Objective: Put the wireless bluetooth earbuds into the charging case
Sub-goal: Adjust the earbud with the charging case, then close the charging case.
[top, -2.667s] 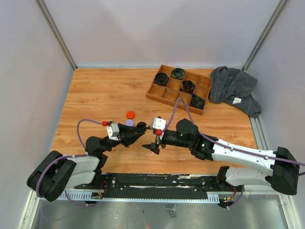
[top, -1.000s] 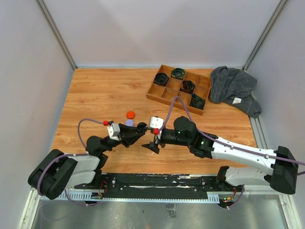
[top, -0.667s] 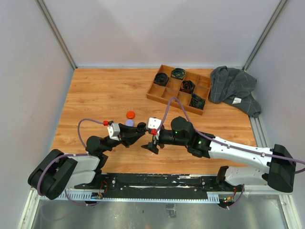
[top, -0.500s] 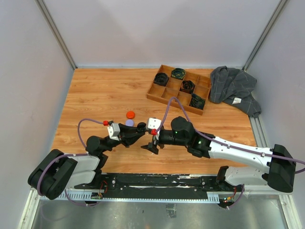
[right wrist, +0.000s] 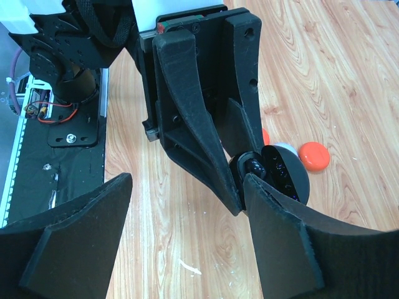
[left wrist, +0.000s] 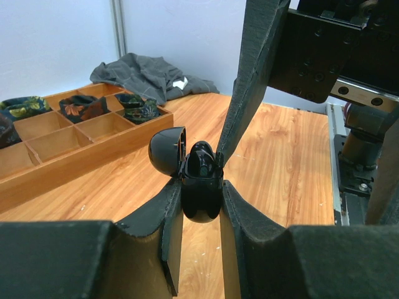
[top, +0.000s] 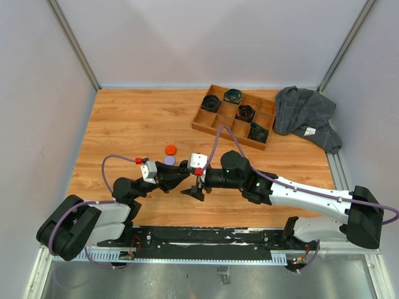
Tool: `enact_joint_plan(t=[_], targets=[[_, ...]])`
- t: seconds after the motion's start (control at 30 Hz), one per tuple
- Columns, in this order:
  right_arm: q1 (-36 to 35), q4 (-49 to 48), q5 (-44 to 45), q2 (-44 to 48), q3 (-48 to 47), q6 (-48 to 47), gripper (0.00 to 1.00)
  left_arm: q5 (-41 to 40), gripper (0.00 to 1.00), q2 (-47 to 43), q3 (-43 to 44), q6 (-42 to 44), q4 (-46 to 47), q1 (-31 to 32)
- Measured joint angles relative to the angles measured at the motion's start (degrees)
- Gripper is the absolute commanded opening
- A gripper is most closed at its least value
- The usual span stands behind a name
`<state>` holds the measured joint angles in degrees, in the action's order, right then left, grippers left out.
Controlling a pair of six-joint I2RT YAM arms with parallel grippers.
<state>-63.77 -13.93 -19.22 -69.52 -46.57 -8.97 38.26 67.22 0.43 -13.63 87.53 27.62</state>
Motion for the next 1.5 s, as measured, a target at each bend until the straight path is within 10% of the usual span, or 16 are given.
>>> enact_joint_plan(t=[1.5], targets=[[12.4, 26.0, -19.3, -9.3, -15.9, -17.4, 0.84, 3.2, 0.11, 2.4, 0.0, -1.2, 0.1, 0.0]])
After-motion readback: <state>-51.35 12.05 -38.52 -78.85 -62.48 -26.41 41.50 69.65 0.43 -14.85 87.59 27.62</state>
